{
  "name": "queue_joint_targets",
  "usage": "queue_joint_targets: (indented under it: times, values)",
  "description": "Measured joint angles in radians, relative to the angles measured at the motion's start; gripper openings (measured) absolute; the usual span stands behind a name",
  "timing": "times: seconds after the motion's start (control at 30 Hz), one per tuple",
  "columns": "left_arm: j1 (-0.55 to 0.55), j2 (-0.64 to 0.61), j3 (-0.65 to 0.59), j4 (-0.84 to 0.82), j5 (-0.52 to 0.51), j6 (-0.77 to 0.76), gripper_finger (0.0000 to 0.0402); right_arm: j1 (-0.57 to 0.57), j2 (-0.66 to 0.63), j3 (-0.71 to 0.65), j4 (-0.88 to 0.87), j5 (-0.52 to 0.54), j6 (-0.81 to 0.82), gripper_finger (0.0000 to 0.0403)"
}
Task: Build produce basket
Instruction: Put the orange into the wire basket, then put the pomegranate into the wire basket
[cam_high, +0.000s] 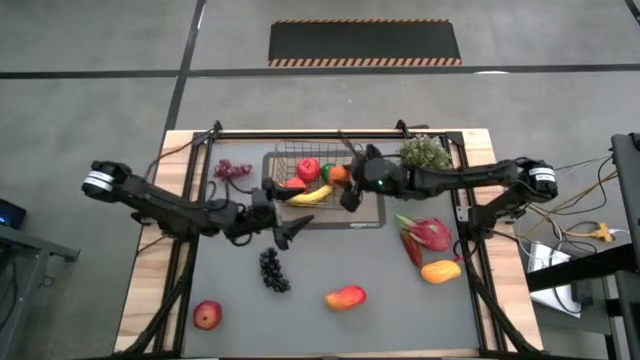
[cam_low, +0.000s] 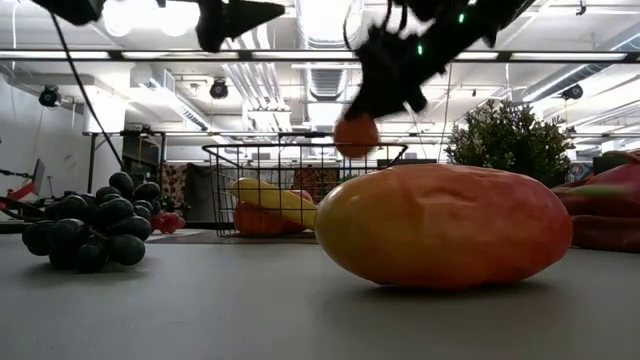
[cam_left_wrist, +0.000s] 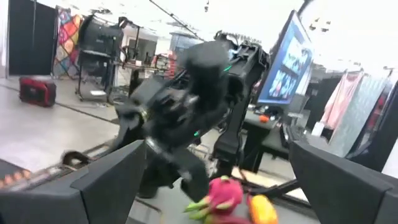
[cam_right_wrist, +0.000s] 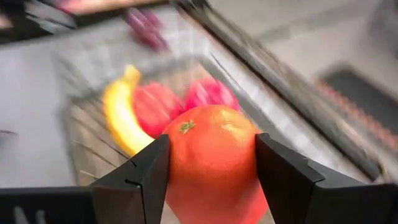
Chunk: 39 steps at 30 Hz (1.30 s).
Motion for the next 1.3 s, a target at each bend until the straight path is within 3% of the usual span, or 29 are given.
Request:
queue_joint_targets:
  times: [0.23, 0.57, 0.83, 1.07, 1.3]
  values:
    - [-0.008, -0.129, 0.000, -0.174, -0.001, 0.001, 0.0377, -0.022, 0.038, -0.002, -0.094, -0.005, 0.131, 0.0200]
    - [-0.012, -0.144, -0.002, -0.185, -0.002, 0.003, 0.0377, -0.022, 0.077, -0.003, -0.097, -0.005, 0.176, 0.0270]
    - [-0.011, -0.144, -0.002, -0.195, -0.003, 0.002, 0.0377, -0.019, 0.041, -0.003, -0.101, -0.018, 0.150, 0.0278]
    - [-0.013, -0.144, -0.002, -0.322, 0.004, -0.097, 0.0377, 0.021, -0.054, -0.003, -0.124, -0.184, 0.064, 0.0256]
    - [-0.082, -0.113, -0.003, -0.424, 0.122, -0.188, 0.0377, 0.131, -0.155, -0.003, -0.128, -0.367, -0.018, 0.0234]
